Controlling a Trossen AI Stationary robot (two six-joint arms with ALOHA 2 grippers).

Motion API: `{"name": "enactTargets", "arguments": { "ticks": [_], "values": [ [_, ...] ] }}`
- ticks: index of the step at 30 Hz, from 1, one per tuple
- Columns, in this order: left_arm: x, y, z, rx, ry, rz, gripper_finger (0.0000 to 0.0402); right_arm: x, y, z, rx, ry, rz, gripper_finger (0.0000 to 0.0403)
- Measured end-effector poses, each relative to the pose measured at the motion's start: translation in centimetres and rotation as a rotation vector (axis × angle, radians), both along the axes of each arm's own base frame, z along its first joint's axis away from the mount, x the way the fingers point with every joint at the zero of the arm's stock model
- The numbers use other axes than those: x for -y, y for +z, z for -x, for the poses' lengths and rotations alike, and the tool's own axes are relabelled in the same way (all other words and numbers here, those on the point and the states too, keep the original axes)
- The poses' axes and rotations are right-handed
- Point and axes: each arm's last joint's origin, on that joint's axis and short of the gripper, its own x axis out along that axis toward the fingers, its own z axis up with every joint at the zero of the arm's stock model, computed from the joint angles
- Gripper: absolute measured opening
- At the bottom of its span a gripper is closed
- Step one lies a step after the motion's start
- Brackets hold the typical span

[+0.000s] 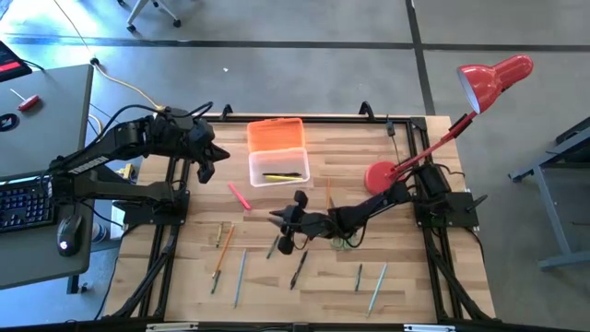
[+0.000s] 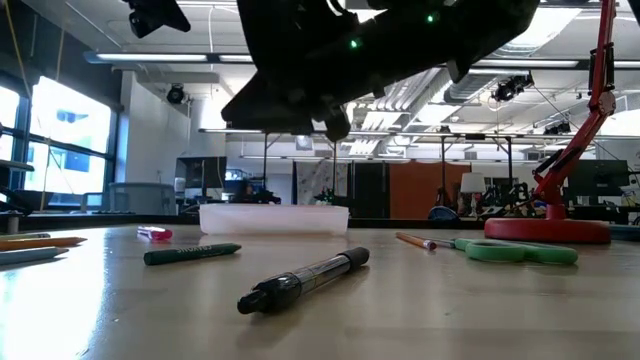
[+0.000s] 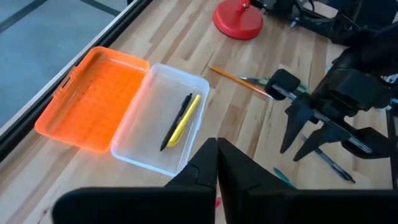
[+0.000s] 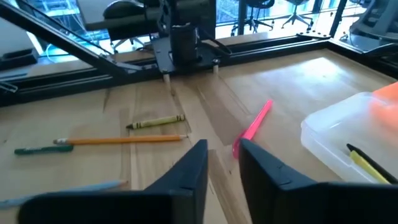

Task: Pick & place school supplies into a supply box
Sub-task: Put the pink pen into the orange supply box

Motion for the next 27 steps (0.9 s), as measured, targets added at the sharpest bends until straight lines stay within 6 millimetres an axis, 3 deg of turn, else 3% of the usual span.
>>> {"name": "enactTargets", "arguments": {
  "ticks": [5,11,15,21,27],
  "values": [
    [0.0,0.0,0.0,0.006,0.001,-0.002,0.0023,-0.1,-0.7,-0.3,0.017,0.0,-0.009,0.0123],
    [-0.1,0.5,-0.3,0.056,0.0,-0.018,0.0041,-0.7,-3.8,-2.6,0.045,-0.015,0.019,0.0155],
    [-0.1,0.5,-0.4,0.063,-0.002,-0.018,0.0048,-1.3,-4.0,-5.3,0.06,-0.022,0.114,0.0157],
    [-0.1,0.5,-0.3,0.059,-0.011,-0.01,0.0034,-1.4,-6.3,-8.5,0.036,-0.13,0.119,0.015],
    [0.0,0.5,-0.4,0.061,-0.021,-0.004,0.0028,0.0,-8.1,-10.8,-0.015,-0.253,0.171,0.015]
  ]
}}
